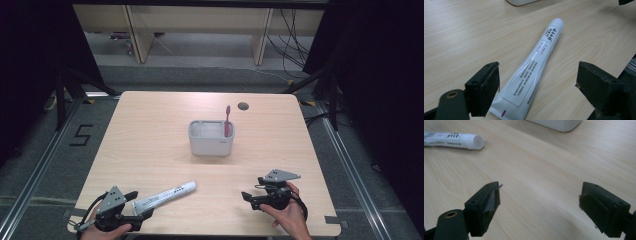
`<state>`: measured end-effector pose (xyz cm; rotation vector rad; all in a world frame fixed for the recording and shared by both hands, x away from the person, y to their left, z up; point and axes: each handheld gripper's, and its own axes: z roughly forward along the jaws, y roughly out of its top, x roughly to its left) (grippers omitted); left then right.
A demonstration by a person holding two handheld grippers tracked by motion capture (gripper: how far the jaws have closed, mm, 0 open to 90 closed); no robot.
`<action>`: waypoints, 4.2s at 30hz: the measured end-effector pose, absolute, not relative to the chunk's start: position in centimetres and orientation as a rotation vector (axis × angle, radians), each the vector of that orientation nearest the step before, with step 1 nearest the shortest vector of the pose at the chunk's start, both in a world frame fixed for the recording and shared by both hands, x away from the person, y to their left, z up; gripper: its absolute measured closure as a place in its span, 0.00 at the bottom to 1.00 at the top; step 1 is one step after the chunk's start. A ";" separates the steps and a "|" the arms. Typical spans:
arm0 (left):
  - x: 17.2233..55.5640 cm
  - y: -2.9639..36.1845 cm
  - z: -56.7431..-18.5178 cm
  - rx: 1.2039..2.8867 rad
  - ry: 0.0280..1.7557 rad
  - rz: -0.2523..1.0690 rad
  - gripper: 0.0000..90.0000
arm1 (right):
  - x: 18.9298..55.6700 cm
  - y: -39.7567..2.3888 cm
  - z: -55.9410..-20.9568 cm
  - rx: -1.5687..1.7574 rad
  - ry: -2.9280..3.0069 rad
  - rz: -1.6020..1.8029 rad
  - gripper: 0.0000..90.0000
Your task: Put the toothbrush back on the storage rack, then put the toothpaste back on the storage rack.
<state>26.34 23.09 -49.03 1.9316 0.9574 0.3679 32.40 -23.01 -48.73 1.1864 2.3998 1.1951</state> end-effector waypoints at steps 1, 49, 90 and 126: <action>26.3 23.1 -49.0 1.931 0.958 0.369 0.20 | 32.2 -23.0 -48.8 1.188 2.392 1.190 0.19; 28.6 19.3 -47.9 2.306 0.685 0.439 0.80 | 29.8 -24.0 -49.6 1.140 2.521 1.114 0.22; 31.0 20.6 -49.9 2.384 0.748 0.414 1.00 | 29.8 -23.7 -49.7 1.117 2.494 1.094 0.23; 36.9 16.2 -49.1 2.390 0.713 0.394 0.99 | 29.7 -23.7 -49.7 1.163 2.510 1.076 0.23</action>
